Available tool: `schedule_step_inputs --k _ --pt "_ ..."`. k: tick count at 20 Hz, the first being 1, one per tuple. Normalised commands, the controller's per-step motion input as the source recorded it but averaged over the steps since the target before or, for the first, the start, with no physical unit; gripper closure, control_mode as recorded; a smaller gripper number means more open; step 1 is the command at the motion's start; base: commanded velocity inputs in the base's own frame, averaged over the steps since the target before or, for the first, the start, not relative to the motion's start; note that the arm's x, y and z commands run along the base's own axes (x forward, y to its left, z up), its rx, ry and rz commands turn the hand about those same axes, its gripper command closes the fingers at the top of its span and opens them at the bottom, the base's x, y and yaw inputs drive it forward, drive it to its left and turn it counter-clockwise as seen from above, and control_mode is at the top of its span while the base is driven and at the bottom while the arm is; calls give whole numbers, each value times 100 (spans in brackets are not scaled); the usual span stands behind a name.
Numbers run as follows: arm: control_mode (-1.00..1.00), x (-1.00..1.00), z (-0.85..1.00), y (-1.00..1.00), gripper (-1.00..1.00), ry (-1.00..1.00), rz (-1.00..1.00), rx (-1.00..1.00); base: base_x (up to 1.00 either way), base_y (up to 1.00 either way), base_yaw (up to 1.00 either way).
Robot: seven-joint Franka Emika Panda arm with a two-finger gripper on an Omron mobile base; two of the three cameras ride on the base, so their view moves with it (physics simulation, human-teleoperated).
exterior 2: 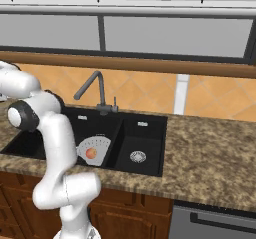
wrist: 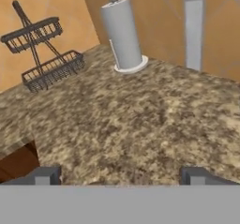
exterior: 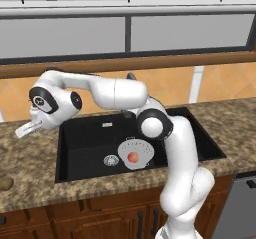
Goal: Put the colander in the sink, put the kiwi, peach in the colander, and turn on the sink faucet and pour water over the colander.
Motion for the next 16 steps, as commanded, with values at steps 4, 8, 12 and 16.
schedule_step_inputs --k 4,8,12,16 --pt "-100 9 36 100 -100 21 -9 -34 0 0 0" --pt "-100 -16 63 94 -100 16 -21 -28 0 0 0" --pt "-100 -6 66 98 -100 14 -26 -30 0 0 0" --pt "-100 0 74 100 -100 8 -24 -33 0 0 0"
